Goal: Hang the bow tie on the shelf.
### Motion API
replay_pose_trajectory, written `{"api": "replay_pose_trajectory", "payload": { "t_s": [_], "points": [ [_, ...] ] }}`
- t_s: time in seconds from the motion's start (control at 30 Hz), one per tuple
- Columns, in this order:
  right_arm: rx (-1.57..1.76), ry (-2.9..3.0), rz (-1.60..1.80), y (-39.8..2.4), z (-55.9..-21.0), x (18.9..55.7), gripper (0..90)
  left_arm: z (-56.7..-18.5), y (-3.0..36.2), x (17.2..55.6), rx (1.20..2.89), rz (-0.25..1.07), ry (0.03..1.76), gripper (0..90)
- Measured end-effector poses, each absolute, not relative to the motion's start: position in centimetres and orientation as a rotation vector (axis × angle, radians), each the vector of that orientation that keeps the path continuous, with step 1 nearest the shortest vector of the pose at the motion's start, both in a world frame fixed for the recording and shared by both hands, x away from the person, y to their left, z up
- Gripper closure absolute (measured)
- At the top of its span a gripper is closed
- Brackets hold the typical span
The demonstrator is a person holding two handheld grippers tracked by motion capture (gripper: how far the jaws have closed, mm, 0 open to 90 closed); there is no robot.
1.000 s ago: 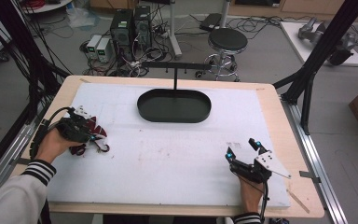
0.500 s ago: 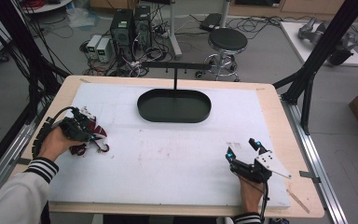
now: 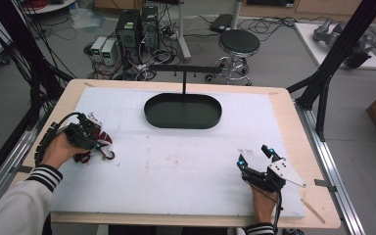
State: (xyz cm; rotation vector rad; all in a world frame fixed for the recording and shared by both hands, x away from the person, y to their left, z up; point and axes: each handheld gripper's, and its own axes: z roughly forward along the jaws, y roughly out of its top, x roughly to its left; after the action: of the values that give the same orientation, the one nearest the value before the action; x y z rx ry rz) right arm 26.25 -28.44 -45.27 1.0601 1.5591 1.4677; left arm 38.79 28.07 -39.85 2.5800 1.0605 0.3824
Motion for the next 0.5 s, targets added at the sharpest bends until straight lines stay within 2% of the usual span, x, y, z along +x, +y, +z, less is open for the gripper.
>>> {"api": "replay_pose_trajectory", "payload": {
  "t_s": [0.27, 0.3, 0.5],
  "points": [
    [1.059, 1.558, 1.468, -28.44, -45.27, 26.24, 9.9, -39.98, 28.04, 38.87, 2.583, 0.4, 1.077, 81.2],
    [1.059, 1.558, 1.468, -28.44, -45.27, 26.23, 9.9, -39.99, 28.07, 38.8, 2.589, 0.421, 1.062, 84.9],
    [1.061, 1.558, 1.468, -28.44, -45.28, 26.22, 9.9, -39.98, 28.32, 38.65, 2.557, 0.408, 1.086, 87.2]
  ]
}}
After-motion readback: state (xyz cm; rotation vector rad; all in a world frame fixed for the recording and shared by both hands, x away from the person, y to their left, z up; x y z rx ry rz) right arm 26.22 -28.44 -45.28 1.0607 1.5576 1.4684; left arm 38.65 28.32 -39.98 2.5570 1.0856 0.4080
